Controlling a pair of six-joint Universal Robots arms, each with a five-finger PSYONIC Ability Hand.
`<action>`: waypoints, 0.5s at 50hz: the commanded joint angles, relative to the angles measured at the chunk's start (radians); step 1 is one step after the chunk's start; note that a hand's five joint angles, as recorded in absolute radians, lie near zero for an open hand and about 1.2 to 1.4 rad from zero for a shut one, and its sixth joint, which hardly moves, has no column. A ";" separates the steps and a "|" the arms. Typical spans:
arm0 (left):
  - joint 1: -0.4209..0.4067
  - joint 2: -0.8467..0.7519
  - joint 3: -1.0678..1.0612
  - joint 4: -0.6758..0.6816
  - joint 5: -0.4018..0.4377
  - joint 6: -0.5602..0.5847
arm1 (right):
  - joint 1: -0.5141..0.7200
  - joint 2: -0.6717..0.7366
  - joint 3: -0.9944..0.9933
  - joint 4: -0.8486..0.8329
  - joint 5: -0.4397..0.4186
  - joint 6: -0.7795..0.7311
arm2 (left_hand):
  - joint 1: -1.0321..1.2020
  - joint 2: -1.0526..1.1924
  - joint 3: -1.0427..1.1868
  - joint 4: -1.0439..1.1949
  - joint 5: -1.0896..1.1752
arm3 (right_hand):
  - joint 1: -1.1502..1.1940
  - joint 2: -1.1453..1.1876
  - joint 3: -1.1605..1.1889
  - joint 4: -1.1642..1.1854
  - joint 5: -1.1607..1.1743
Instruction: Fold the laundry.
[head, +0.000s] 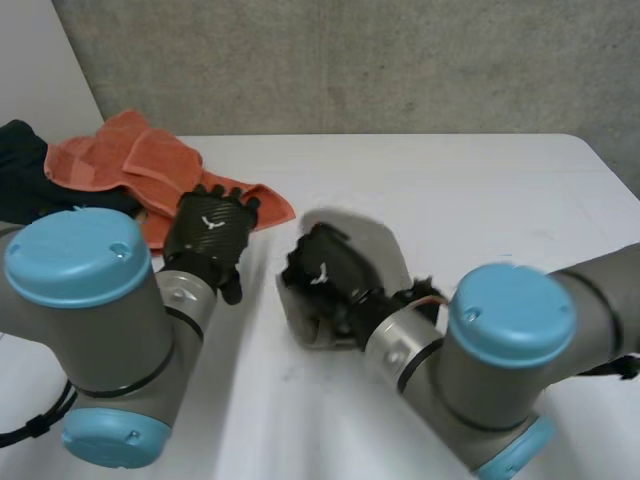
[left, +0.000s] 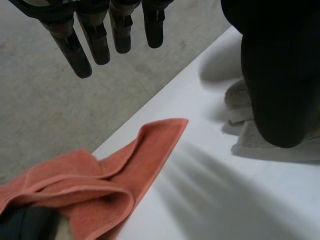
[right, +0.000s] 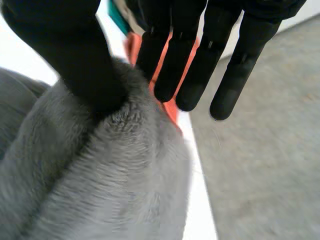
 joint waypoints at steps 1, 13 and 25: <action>0.030 0.003 0.019 0.015 0.007 -0.058 | -0.038 -0.007 -0.007 0.007 -0.013 0.264 | -0.013 -0.026 -0.030 -0.025 -0.043 | -0.829 -0.863 -0.868 -0.885 -0.884; -0.088 -0.138 0.252 0.061 0.091 -0.137 | -0.337 -0.187 -0.037 0.222 -0.030 0.969 | -0.001 -0.015 -0.018 -0.014 -0.032 | -0.843 -0.877 -0.882 -0.898 -0.898; -0.131 -0.404 0.513 -0.128 0.096 -0.164 | -0.362 0.091 -0.312 0.538 -0.100 0.901 | 0.025 0.012 0.008 0.013 -0.005 | -0.843 -0.877 -0.882 -0.898 -0.898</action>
